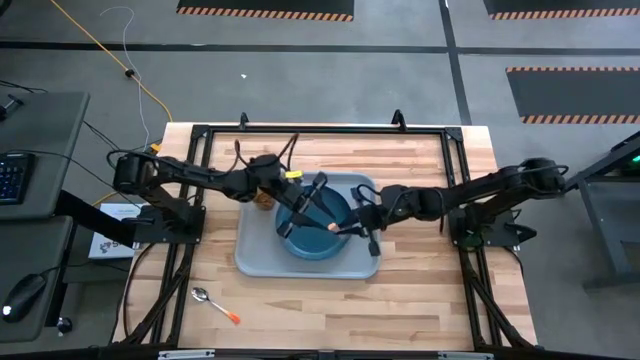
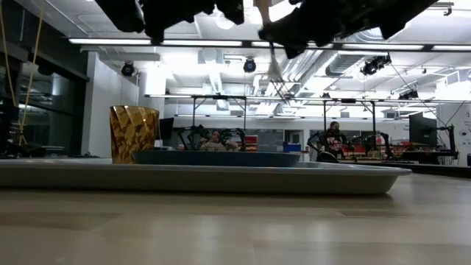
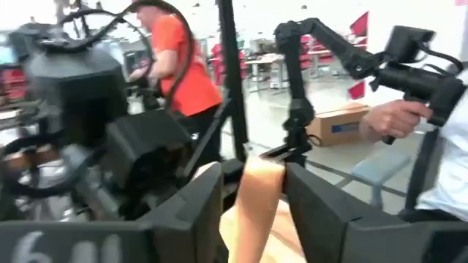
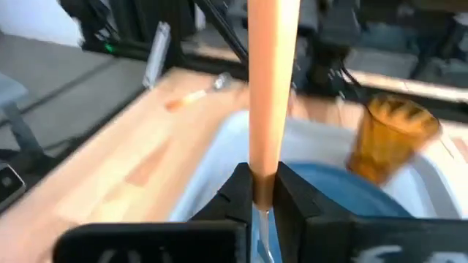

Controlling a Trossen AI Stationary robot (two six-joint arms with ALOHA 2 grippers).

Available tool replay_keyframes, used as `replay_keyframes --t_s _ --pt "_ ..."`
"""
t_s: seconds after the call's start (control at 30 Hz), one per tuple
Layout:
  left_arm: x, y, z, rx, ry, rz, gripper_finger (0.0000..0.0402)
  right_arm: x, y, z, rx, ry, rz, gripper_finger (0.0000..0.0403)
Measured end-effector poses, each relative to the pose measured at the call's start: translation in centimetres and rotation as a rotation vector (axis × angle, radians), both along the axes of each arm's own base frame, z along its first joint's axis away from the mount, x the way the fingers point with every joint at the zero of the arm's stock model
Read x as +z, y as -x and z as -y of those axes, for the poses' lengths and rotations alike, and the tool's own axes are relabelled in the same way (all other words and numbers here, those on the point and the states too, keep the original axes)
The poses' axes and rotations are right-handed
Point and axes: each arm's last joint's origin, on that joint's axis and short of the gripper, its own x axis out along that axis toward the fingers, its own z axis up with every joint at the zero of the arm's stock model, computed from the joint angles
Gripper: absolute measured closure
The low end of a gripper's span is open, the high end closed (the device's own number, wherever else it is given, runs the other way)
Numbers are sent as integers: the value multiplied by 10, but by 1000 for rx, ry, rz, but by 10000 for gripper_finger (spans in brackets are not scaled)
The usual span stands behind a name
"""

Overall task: Pick and place plate/cup/fork/spoon on tray
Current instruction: Put the orange fork on the blue tray to the right of the blue plate

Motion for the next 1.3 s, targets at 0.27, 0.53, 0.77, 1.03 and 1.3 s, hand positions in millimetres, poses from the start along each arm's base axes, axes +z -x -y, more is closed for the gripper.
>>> replay_keyframes --t_s 0.27,0.53,0.77,1.03,1.3 --pt "24 35 -8 248 -100 -134 221 12 35 14 -328 96 -365 395" --pt "11 42 1 640 -283 -317 215 42 22 19 -538 220 -533 396" --pt "-7 27 1 703 -254 -360 170 27 -4 17 -534 329 -600 396" --pt "-19 16 0 712 -227 -371 131 22 -11 20 -544 323 -587 396" --pt "-30 2 3 701 -200 -319 156 23 -13 22 -545 329 -576 396"
